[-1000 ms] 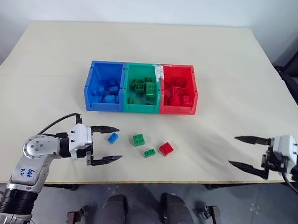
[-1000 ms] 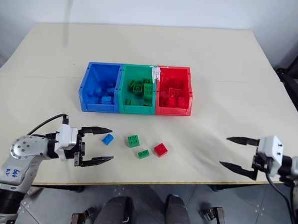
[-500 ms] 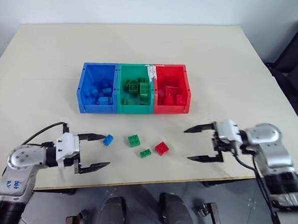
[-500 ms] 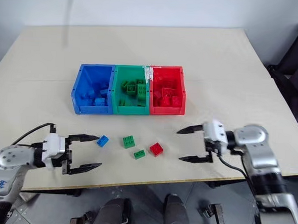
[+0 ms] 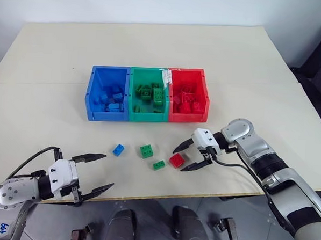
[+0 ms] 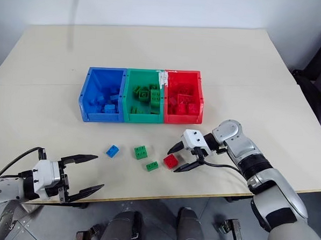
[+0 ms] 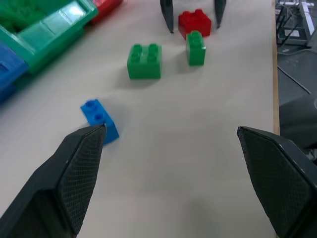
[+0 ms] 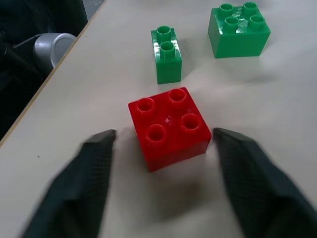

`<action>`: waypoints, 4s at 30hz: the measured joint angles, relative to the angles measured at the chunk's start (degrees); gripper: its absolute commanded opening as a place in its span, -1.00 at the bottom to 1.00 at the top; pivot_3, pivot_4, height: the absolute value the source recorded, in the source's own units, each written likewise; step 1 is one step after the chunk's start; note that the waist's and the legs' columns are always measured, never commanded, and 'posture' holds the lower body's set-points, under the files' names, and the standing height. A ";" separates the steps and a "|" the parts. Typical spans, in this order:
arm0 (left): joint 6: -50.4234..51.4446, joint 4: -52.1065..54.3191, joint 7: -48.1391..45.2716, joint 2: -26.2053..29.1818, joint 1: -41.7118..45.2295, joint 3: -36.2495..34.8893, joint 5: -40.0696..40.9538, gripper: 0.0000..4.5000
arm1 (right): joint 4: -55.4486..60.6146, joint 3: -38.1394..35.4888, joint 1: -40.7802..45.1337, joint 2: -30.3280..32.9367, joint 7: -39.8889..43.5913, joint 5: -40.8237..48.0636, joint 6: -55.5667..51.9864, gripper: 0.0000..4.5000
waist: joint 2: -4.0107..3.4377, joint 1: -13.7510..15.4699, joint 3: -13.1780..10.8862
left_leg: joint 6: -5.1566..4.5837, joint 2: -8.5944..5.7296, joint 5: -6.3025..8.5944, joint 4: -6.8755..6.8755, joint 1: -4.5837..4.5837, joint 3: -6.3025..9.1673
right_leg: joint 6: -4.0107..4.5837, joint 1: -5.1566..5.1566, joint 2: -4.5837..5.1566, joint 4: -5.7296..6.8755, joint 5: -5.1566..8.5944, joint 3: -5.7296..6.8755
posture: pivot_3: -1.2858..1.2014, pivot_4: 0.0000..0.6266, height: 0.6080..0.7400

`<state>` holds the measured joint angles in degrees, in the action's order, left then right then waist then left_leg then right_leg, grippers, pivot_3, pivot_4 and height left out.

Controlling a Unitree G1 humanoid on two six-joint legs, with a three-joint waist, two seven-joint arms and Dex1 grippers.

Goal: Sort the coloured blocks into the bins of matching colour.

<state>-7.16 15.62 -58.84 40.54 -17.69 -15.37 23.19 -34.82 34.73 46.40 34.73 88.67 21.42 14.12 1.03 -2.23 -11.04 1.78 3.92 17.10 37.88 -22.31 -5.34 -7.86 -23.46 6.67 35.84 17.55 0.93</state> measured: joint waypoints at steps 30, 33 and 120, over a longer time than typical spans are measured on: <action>17.47 0.51 6.48 -4.50 21.70 6.62 5.86 1.00 | -10.57 -31.01 11.93 -8.78 -36.74 -6.10 -20.22 0.35 | -0.01 -0.27 0.00 | 0.15 0.09 0.05 0.07 -0.36 -0.23 | -0.08 -0.27 -0.04 0.06 -0.04 0.05 | 0.03 -0.52 1.00; 17.27 0.60 7.03 -4.63 20.65 6.53 5.80 1.00 | -10.67 -31.32 11.94 -9.41 -35.56 -6.31 -19.36 0.83 | -0.01 -0.30 0.00 | 0.16 0.09 0.06 0.08 -0.48 -0.22 | -0.08 -0.38 -0.05 0.03 -0.04 0.08 | 0.03 -0.52 1.00; 10.21 1.90 3.55 -3.81 6.97 -2.12 5.39 1.00 | 27.40 -23.70 -6.41 -13.61 -21.61 -3.54 -30.71 -0.79 | 0.11 0.22 0.07 | 0.19 0.48 0.29 0.20 0.08 -0.53 | 0.05 -0.21 -0.15 0.13 0.00 0.34 | 0.03 -0.52 1.00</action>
<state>3.05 17.53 -55.29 36.74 -10.72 -17.49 28.58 -7.42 11.03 39.99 21.12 67.07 17.88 -16.59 1.15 -2.01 -10.96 1.98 4.40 17.39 38.08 -22.23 -5.86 -7.81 -23.67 6.52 35.96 17.55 1.27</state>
